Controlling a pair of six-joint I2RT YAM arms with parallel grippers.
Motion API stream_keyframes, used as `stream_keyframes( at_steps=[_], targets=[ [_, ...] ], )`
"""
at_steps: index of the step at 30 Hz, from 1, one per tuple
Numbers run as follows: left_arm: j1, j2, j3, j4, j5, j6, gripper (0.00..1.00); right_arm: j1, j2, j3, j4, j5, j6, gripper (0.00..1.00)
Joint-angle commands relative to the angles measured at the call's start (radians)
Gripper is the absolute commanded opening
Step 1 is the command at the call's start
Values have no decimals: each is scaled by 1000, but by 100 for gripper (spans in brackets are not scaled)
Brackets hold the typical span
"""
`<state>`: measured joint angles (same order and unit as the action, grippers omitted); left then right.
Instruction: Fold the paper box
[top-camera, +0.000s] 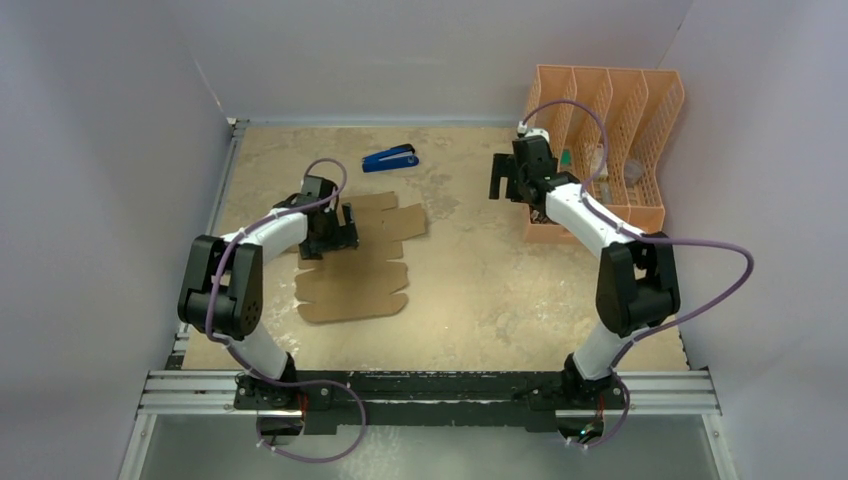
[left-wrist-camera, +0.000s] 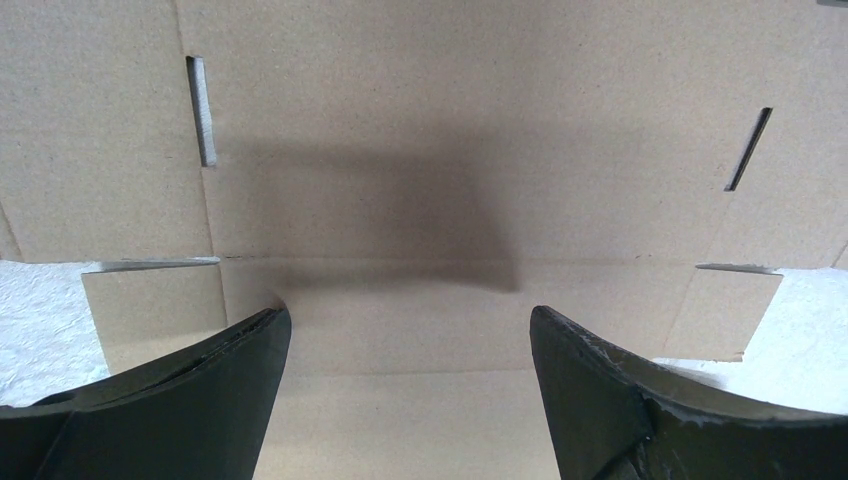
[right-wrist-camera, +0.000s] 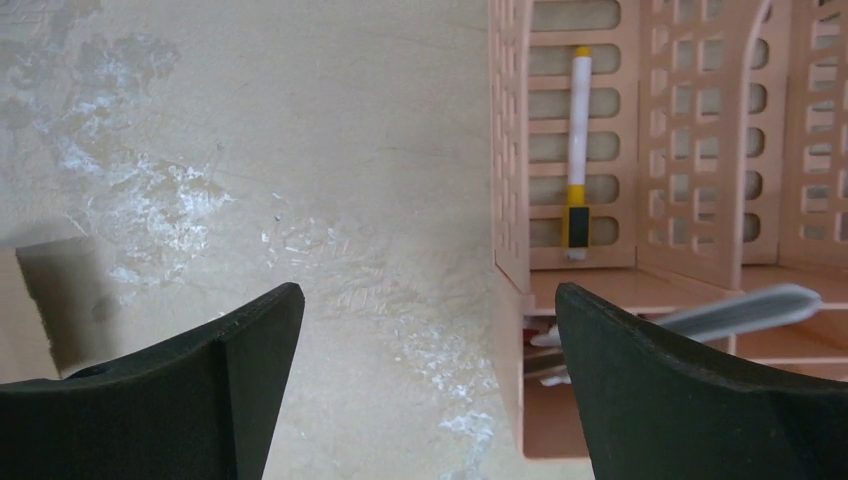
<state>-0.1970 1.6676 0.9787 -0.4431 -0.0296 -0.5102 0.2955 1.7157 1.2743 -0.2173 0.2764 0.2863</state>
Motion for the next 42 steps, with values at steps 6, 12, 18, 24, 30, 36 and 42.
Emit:
stream_keyframes(
  at_steps=[6, 12, 18, 24, 30, 36, 42],
  targets=[
    [-73, 50, -32, 103, 151, -53, 90, -3, -196, -93, 72, -267, -31, 99],
    [-172, 10, -99, 193, 191, -168, 90, -1, -244, -194, 138, -501, 66, 99],
    [-238, -82, -156, 267, 219, -280, 90, 3, -242, -288, 202, -571, 134, 99],
    [-218, -205, -62, 91, 149, -178, 91, 3, -200, -265, 164, -553, 92, 99],
    [26, -299, -10, -60, 158, -44, 95, 3, -160, -222, 159, -562, 73, 99],
    [242, -303, -12, -136, 198, 56, 95, 3, -145, -216, 168, -603, 67, 99],
    [315, -205, -23, -106, 291, 75, 94, 3, -163, -242, 189, -653, 75, 99]
  ],
)
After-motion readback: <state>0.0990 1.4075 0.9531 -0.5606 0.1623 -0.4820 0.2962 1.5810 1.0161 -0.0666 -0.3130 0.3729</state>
